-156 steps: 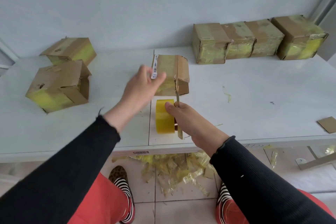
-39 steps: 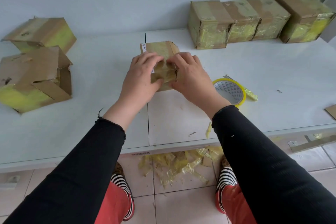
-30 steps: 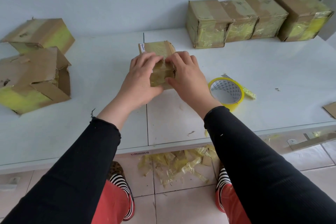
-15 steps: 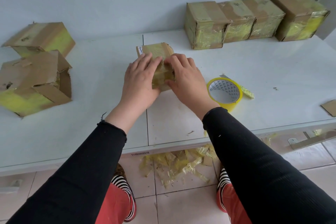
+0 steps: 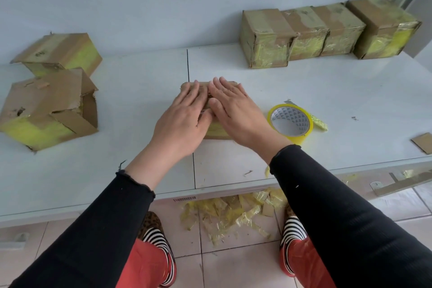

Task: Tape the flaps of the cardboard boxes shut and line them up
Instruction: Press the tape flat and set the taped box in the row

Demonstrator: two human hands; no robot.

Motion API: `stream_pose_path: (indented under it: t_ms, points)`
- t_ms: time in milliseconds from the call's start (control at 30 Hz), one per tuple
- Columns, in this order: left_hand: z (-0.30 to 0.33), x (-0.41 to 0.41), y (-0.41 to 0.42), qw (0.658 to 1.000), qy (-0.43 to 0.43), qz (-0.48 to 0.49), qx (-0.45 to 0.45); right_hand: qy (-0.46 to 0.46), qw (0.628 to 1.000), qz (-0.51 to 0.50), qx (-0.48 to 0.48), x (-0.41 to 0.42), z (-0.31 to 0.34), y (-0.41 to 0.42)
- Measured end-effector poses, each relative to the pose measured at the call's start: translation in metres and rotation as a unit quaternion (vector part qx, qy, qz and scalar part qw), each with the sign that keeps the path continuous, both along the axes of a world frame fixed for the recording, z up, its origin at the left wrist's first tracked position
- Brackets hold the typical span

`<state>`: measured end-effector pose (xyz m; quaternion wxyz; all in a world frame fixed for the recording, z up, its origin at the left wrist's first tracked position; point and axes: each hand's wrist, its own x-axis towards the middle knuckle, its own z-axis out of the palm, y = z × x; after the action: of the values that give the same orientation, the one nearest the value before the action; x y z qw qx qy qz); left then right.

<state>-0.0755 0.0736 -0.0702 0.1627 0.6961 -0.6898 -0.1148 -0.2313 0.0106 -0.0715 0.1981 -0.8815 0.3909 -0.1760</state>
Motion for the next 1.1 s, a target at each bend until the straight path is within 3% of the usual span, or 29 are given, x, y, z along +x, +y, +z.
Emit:
stream_pose_path:
  t_ms: [100, 167, 233, 300, 333, 367, 567, 667, 733, 833, 933, 1000, 1100]
  points:
    - [-0.004, 0.004, 0.000, 0.997, 0.070, 0.000, -0.028, -0.029, 0.999, -0.003, 0.016, -0.002, -0.001, 0.001]
    - [-0.007, 0.009, 0.000, 0.975, 0.210, 0.047, -0.059, -0.108, 0.992, -0.020, 0.054, -0.001, -0.002, 0.003]
    - [-0.008, 0.013, 0.001, 0.906, 0.401, 0.133, -0.023, -0.220, 0.960, -0.065, 0.160, 0.000, -0.005, 0.006]
    - [-0.008, 0.015, 0.003, 0.815, 0.545, 0.185, 0.065, -0.322, 0.886, -0.130, 0.308, 0.000, -0.007, 0.009]
    - [-0.009, 0.015, 0.002, 0.791, 0.575, 0.187, 0.096, -0.347, 0.844, -0.160, 0.377, 0.001, -0.010, 0.009]
    - [-0.009, 0.015, 0.003, 0.782, 0.585, 0.184, 0.107, -0.355, 0.816, -0.179, 0.420, 0.001, -0.012, 0.009]
    - [-0.015, 0.012, 0.004, 0.775, 0.608, 0.144, 0.093, -0.401, 0.764, -0.194, 0.467, 0.007, -0.020, 0.014]
    - [-0.016, 0.013, 0.000, 0.774, 0.616, 0.125, 0.075, -0.416, 0.762, -0.185, 0.460, 0.008, -0.013, 0.019]
    - [-0.014, 0.019, -0.004, 0.778, 0.619, 0.097, 0.052, -0.452, 0.772, -0.186, 0.407, 0.008, -0.004, 0.025]
    - [-0.010, 0.028, -0.012, 0.832, 0.550, 0.079, -0.001, -0.536, 0.758, -0.193, 0.317, 0.000, 0.008, 0.032]
    - [-0.014, 0.021, -0.015, 0.856, 0.500, 0.125, -0.035, -0.553, 0.719, -0.207, 0.367, -0.007, 0.008, 0.040]
    - [-0.015, 0.006, -0.014, 0.851, 0.508, 0.132, -0.025, -0.524, 0.730, -0.211, 0.385, -0.005, 0.005, 0.046]
    - [-0.011, -0.017, -0.009, 0.808, 0.570, 0.151, -0.023, -0.514, 0.743, -0.215, 0.370, -0.001, 0.004, 0.049]
